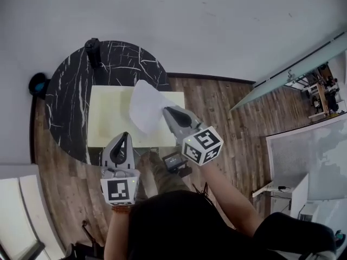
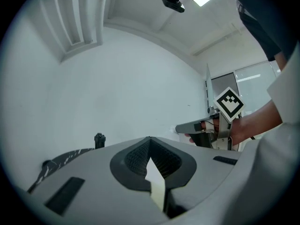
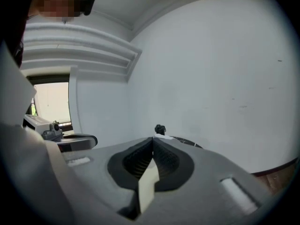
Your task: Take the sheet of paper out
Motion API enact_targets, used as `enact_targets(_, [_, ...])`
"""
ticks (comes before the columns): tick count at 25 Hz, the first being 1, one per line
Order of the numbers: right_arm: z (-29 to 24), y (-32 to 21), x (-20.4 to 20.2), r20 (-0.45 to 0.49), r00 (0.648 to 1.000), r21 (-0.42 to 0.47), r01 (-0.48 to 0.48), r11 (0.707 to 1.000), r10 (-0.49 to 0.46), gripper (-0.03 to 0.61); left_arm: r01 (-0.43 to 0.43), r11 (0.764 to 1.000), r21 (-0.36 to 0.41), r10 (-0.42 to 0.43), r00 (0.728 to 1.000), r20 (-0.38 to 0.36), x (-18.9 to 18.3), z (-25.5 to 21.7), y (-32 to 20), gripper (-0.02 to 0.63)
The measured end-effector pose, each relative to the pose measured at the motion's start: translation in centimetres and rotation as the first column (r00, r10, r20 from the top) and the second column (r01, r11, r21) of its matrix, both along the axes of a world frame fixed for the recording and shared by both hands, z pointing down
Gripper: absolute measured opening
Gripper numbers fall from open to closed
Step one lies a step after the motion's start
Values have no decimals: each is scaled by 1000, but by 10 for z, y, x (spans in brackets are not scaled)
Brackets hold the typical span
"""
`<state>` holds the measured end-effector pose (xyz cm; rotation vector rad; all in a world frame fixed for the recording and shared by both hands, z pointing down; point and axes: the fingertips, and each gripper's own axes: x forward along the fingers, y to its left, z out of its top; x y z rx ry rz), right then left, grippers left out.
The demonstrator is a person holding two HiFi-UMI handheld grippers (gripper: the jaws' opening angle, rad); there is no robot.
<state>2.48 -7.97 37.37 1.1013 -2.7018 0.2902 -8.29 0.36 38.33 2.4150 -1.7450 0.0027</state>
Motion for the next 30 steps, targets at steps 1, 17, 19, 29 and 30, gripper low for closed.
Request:
enact_targets(1, [-11, 3, -1, 28, 1000, 34, -15, 999, 14, -2, 3, 1000, 21, -3, 1000, 15, -4, -12, 0, -2])
enact_targets(17, [-101, 50, 29, -20, 975, 504, -180, 845, 220, -2, -17, 991, 131, 8, 998, 63, -10, -54, 6, -2])
enact_targets(19, [-103, 53, 27, -36, 975, 508, -172, 844, 221, -2, -9, 992, 129, 3, 999, 48, -12, -55, 7, -2])
enact_targets(29, [-104, 61, 21, -99, 965, 555, -149, 818, 243, -2, -2, 994, 113, -9, 995, 99, -11, -64, 9, -2])
enact_targets(30, [-104, 62, 22, -98, 965, 553, -149, 820, 241, -2, -7, 993, 116, -6, 994, 111, -9, -67, 11, -2])
